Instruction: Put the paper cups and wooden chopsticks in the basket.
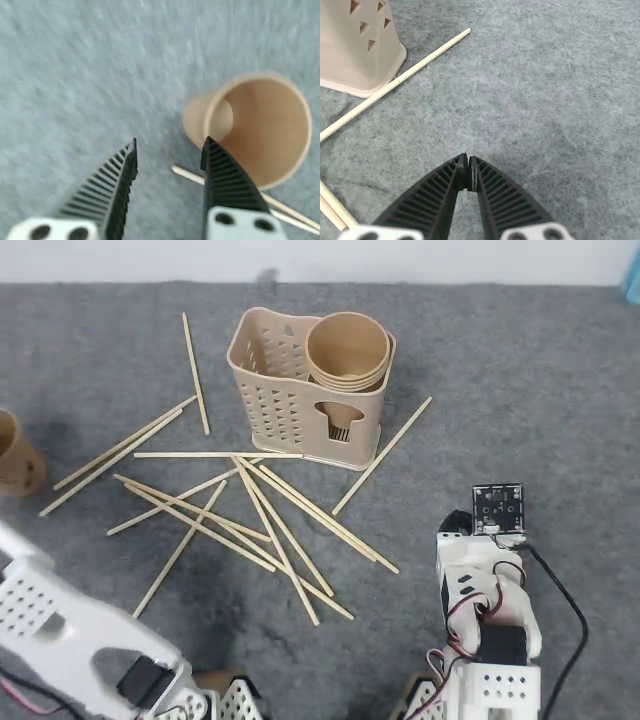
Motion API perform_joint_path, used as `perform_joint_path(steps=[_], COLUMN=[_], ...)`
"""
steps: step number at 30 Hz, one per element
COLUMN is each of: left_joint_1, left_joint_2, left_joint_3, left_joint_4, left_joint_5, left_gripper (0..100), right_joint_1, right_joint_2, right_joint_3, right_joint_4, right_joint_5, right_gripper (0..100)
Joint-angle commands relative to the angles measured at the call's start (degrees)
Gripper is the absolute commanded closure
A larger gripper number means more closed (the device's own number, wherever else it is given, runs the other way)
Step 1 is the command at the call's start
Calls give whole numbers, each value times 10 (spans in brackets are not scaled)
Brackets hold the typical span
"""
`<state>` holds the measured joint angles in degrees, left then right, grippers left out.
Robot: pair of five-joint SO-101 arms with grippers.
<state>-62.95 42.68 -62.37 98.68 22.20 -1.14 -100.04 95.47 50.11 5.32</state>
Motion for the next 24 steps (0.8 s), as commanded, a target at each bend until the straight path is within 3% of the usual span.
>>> perform_joint_path(steps=[1,7,14,19,24], left_joint_1=[-21,18,124,183,184], left_joint_2=[-73,-164,-232,-231,-231], left_joint_3=[-75,-63,124,232,286], left_joint_4=[20,20,20,-34,-120], left_joint_5=[-45,-178,-264,-288,-288], left_gripper=[797,798,798,798,798], right_joint_1=[-4,-4,-4,-4,-4], right_joint_2=[-8,-8,-8,-8,-8], right_joint_3=[11,11,11,11,11], right_joint_4=[4,4,5,5,5], right_joint_5=[12,12,12,12,12], right_gripper=[990,990,990,990,990])
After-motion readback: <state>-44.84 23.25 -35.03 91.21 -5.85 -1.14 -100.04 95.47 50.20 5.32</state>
